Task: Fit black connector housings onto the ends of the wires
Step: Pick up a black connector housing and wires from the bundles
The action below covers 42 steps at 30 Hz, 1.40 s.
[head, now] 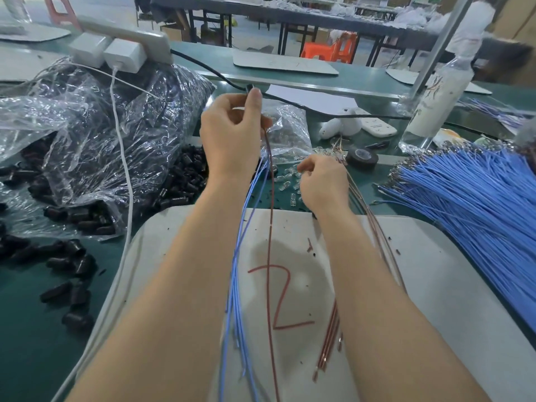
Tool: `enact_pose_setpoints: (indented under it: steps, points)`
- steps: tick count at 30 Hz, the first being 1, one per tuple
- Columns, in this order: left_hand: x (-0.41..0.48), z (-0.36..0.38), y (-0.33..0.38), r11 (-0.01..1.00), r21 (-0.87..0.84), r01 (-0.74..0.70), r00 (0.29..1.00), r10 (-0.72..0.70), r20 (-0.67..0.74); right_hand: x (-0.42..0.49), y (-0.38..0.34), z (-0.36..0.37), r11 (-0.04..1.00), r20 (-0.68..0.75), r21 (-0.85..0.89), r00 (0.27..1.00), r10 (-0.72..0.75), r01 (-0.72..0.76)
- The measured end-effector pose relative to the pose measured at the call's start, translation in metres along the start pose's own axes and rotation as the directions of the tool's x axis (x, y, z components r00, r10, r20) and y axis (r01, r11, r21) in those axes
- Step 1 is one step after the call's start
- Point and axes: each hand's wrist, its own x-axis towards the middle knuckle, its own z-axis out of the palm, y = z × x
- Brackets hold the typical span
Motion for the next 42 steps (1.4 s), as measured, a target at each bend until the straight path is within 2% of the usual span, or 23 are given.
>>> enact_pose_setpoints:
  steps: [2, 4, 7, 10, 12, 13, 15, 17, 21, 26, 33, 37, 42]
  points:
    - [0.005, 0.004, -0.002, 0.999, -0.011, 0.039, 0.999, -0.039, -0.015, 0.002, -0.004, 0.004, 0.999, -0.002, -0.002, 0.999, -0.036, 0.036]
    - [0.008, 0.007, -0.008, 0.995, -0.024, 0.098, 0.995, -0.099, -0.031, 0.005, -0.01, 0.009, 0.995, 0.03, -0.085, 0.998, -0.058, 0.06]
    - [0.011, 0.011, -0.019, 0.982, -0.061, 0.181, 0.982, -0.184, -0.036, 0.009, -0.017, 0.018, 0.948, 0.11, -0.315, 0.994, 0.006, 0.03]
    - [0.01, 0.013, -0.03, 0.972, -0.065, 0.225, 0.973, -0.228, -0.029, 0.01, -0.018, 0.027, 0.938, 0.09, -0.346, 0.995, 0.045, -0.011]
    - [0.009, 0.013, -0.035, 0.972, -0.044, 0.231, 0.973, -0.231, -0.005, 0.009, -0.017, 0.027, 0.956, 0.049, -0.293, 0.999, 0.023, -0.008]
    - [0.009, 0.013, -0.038, 0.975, -0.013, 0.223, 0.975, -0.223, 0.014, 0.01, -0.016, 0.023, 0.978, 0.038, -0.209, 0.999, 0.01, -0.002]
    - [0.008, 0.013, -0.042, 0.98, 0.067, 0.188, 0.979, -0.192, 0.064, 0.009, -0.016, 0.011, 0.996, 0.047, 0.09, 0.999, -0.009, 0.004]
    - [0.005, 0.012, -0.045, 0.982, 0.146, 0.118, 0.984, -0.135, 0.115, 0.004, -0.015, -0.004, 0.936, 0.029, 0.353, 0.999, -0.032, 0.02]
    - [-0.012, 0.014, -0.049, 0.964, 0.265, -0.021, 0.978, -0.035, 0.207, -0.009, -0.006, -0.024, 0.849, -0.055, 0.519, 0.995, -0.08, 0.097]
    - [-0.032, 0.017, -0.052, 0.974, 0.227, -0.027, 0.963, -0.036, 0.268, -0.026, 0.0, -0.022, 0.827, -0.064, 0.549, 0.992, -0.105, 0.123]
    - [-0.043, 0.013, -0.066, 0.965, 0.253, -0.069, 0.936, -0.025, 0.35, -0.04, -0.002, -0.005, 0.917, -0.163, 0.339, 0.973, -0.163, 0.21]
    - [-0.042, 0.011, -0.071, 0.93, 0.335, -0.153, 0.954, 0.051, 0.294, -0.042, -0.006, -0.001, 0.916, -0.24, 0.301, 0.951, -0.194, 0.263]
    - [-0.042, 0.008, -0.073, 0.915, 0.369, -0.16, 0.97, 0.078, 0.228, -0.046, -0.008, -0.001, 0.903, -0.25, 0.275, 0.931, -0.265, 0.331]
